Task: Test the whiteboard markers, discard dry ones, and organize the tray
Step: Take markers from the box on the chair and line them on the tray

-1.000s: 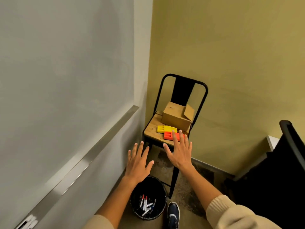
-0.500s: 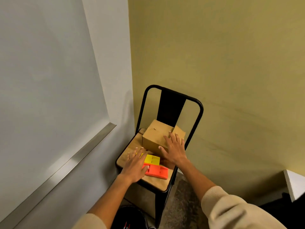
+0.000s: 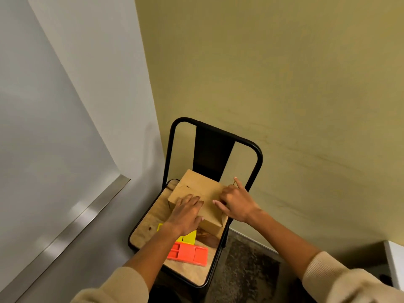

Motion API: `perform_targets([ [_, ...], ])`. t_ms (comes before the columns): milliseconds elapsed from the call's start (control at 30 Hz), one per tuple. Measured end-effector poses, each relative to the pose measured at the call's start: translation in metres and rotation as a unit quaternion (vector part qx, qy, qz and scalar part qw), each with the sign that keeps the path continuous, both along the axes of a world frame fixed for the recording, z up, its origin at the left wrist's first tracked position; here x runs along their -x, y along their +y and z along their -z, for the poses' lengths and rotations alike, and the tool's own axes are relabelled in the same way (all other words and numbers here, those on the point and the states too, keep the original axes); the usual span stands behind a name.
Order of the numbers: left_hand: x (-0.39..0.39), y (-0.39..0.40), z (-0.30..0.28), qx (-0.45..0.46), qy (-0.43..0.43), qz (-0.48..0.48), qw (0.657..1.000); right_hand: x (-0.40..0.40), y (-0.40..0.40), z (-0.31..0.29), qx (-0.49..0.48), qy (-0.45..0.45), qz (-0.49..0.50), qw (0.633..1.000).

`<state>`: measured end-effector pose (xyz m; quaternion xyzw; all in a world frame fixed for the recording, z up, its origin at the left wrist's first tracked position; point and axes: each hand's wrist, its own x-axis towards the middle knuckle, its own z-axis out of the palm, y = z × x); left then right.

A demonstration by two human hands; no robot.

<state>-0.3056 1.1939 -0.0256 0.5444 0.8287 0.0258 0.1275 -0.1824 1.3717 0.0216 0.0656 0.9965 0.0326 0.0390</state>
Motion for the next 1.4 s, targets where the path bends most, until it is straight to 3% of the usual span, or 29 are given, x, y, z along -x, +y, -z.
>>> perform_targets([
  [300, 0.009, 0.04, 0.002, -0.017, 0.049, 0.032, 0.998, -0.004, 0.02, 0.02, 0.104, -0.068, 0.062, 0.99],
  [600, 0.018, 0.056, -0.009, -0.075, 0.059, 0.01, 0.995, 0.005, 0.023, 0.043, 0.25, 0.036, 0.172, 0.952],
  [800, 0.021, 0.041, -0.023, -0.199, 0.005, 0.012, 0.98, 0.025, 0.021, 0.036, 0.249, -0.026, 0.212, 0.945],
  [967, 0.023, 0.016, -0.026, -0.199, -0.022, 0.002, 0.98, 0.039, 0.012, 0.035, 0.13, -0.078, 0.176, 0.973],
  [1133, 0.026, -0.012, -0.029, -0.155, -0.024, -0.058, 0.986, 0.036, 0.01, 0.033, 0.164, 0.006, 0.155, 0.974],
  [1267, 0.027, -0.019, -0.028, -0.089, -0.053, -0.08, 0.991, 0.034, 0.011, 0.017, 0.109, 0.129, 0.142, 0.975],
  [1400, 0.027, -0.019, -0.029, -0.001, -0.076, -0.073, 0.994, 0.036, 0.007, 0.004, 0.066, 0.188, 0.184, 0.963],
])
